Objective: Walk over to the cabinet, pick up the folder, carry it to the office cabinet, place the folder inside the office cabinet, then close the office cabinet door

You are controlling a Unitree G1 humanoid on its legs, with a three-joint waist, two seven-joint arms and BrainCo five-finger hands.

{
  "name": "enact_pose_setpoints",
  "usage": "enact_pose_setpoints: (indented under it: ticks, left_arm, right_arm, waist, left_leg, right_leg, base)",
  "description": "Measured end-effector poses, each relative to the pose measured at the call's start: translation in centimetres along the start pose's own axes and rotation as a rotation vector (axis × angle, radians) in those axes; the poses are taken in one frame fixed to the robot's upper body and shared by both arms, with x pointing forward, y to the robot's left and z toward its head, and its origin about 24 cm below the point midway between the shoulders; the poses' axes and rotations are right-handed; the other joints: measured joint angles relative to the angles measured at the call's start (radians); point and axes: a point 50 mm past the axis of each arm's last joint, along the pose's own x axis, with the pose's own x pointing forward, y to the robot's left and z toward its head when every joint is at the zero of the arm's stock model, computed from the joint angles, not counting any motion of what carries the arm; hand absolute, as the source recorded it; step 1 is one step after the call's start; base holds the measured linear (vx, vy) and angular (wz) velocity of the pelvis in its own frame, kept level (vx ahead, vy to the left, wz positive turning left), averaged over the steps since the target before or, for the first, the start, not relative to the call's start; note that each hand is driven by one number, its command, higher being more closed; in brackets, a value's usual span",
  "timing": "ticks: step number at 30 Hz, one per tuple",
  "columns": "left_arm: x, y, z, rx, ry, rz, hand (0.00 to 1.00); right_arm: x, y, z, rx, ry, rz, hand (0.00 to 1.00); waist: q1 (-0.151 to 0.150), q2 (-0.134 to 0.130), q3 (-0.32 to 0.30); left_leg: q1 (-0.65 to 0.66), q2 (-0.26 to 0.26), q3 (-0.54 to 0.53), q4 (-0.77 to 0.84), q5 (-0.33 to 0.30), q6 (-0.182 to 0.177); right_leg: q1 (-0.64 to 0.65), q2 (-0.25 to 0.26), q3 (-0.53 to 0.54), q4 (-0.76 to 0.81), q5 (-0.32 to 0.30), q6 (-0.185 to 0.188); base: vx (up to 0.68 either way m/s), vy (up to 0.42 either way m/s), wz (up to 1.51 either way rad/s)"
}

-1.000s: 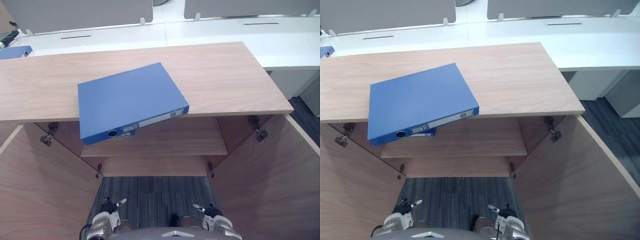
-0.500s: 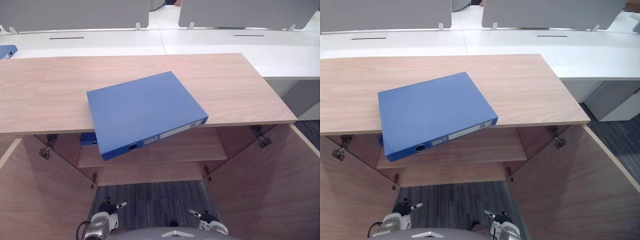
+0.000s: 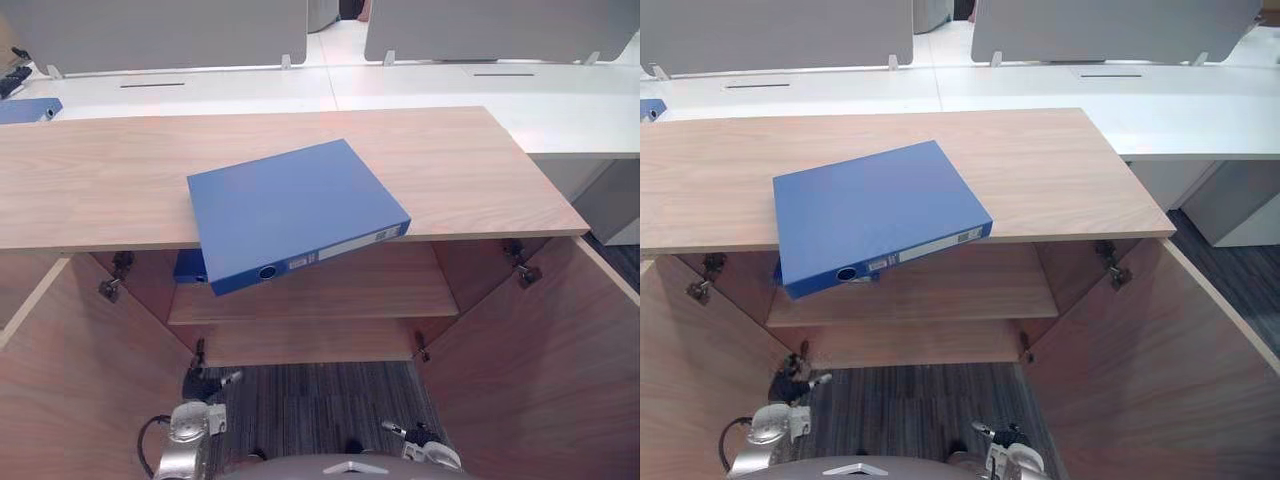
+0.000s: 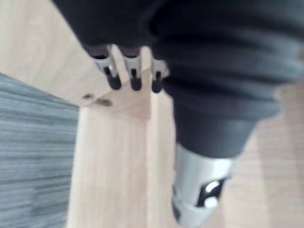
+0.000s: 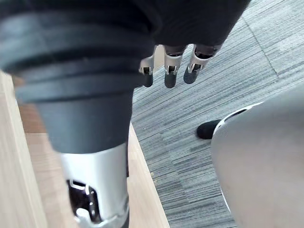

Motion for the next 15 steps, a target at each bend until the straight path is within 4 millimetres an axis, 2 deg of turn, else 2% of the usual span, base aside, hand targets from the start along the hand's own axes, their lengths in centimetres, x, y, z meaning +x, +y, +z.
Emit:
enact_pose_setpoints:
  ticks: [1, 5, 9, 15]
  left_arm:
    - [-0.1, 0.1, 0.3, -0.002, -0.013, 0.005, 0.00]
    - [-0.8, 0.6, 3.3, -0.016, -0.174, 0.025, 0.00]
    - [-2.1, 1.1, 6.1, -0.003, -0.334, 0.068, 0.00]
    - [-3.7, 1.6, 9.6, -0.007, -0.519, 0.107, 0.00]
  right_arm:
    - [0.0, 0.0, 0.0, -0.002, -0.003, 0.001, 0.00]
    - [-0.2, -0.1, -0.2, -0.002, -0.011, -0.001, 0.00]
    - [-0.4, -0.1, -0.6, -0.016, -0.019, 0.006, 0.00]
    - [-0.5, -0.1, -0.8, -0.020, -0.015, 0.007, 0.00]
  waist:
    - [0.000, 0.000, 0.000]
    - [0.003, -0.002, -0.002]
    - [0.014, -0.009, -0.007]
    - [0.015, -0.011, -0.016]
  left_leg:
    - [0.000, -0.001, -0.001, 0.000, 0.001, 0.000]
    - [0.001, -0.008, -0.026, -0.018, 0.010, -0.007]
    - [0.019, -0.008, -0.028, -0.035, 0.019, -0.005]
    - [0.037, -0.008, -0.042, -0.044, 0.023, 0.001]
  right_leg:
    - [0.001, -0.001, -0.001, 0.000, 0.000, 0.000]
    - [0.011, -0.009, -0.019, -0.004, -0.008, 0.005]
    - [0.017, -0.009, -0.023, 0.001, -0.009, 0.007]
    - [0.046, -0.008, -0.037, 0.004, -0.014, 0.011]
  base:
    - [-0.12, -0.011, 0.06]
    - [-0.06, -0.003, 0.16]
    - [0.01, -0.001, 0.02]
    - [0.03, -0.004, 0.07]
